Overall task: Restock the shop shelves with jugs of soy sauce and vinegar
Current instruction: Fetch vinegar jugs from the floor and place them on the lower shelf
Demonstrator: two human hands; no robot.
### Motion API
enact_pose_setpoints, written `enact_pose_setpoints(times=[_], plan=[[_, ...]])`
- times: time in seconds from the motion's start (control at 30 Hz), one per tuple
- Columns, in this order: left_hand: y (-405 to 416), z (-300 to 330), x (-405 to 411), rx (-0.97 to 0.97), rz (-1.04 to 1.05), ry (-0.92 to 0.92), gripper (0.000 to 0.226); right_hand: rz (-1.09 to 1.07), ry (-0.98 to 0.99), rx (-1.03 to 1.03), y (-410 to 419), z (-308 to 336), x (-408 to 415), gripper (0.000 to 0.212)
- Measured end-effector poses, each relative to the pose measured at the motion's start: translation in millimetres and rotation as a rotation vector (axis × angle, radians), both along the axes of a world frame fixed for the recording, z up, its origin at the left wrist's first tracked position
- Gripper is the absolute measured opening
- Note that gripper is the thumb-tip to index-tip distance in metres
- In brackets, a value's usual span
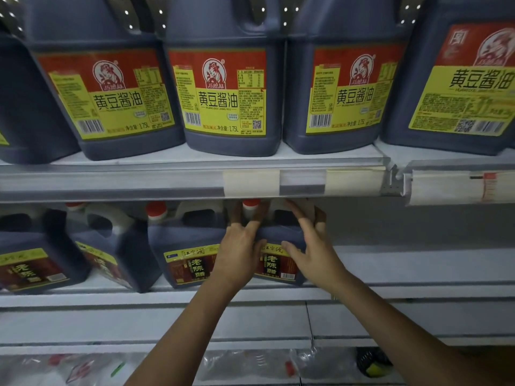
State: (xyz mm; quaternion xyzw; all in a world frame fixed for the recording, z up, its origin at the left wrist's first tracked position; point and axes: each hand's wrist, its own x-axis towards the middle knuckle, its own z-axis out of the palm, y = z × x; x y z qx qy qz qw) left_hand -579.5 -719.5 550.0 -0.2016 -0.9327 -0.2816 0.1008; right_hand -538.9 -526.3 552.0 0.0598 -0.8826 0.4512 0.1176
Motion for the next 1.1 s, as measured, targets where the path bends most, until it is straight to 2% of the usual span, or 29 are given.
enact_pose_setpoints(times=[0.13, 0.23, 0.33, 0.53, 0.63, 0.77, 0.9, 1.0, 1.1], plan=[[-4.6, 2.8, -2.6, 0.039, -0.037, -0.064, 0.059, 0.024, -0.046, -0.047, 0.0, 3.7, 2.8, 0.079], [-6.4, 7.0, 0.0, 0.082, -0.058, -0.109, 0.054, -0.004, -0.087, -0.069, 0.8, 2.2, 3.6, 0.075], [-17.1, 12.3, 4.6, 0.14, -0.118, -0.149, 0.06, -0.061, -0.098, -0.051, -2.7, -0.4, 6.9, 0.073], [-42.0, 14.2, 32.0, 0.198, -0.225, -0.056, 0.06, -0.151, -0.032, -0.142, -8.7, -2.2, 44.3, 0.073], [-27.2, 8.9, 56.1, 0.231, -0.268, -0.038, 0.053, -0.253, -0.024, -0.122, -5.6, -6.0, 97.9, 0.066], [32.0, 8.9, 103.6, 0.207, -0.533, -0.056, 0.053, -0.426, 0.005, -0.035, 19.9, -9.5, 190.2, 0.052], [96.3, 18.8, 171.6, 0.133, -0.814, -0.043, 0.054, -0.623, -0.035, 0.054, 56.1, -8.5, 292.1, 0.048], [142.1, 19.6, 236.3, 0.049, -0.951, 0.019, 0.047, -0.761, -0.068, 0.241, 75.2, -4.4, 387.2, 0.045], [189.0, 21.4, 327.6, -0.141, -1.098, 0.164, 0.041, -0.91, -0.188, 0.478, 89.6, -6.5, 502.2, 0.043]])
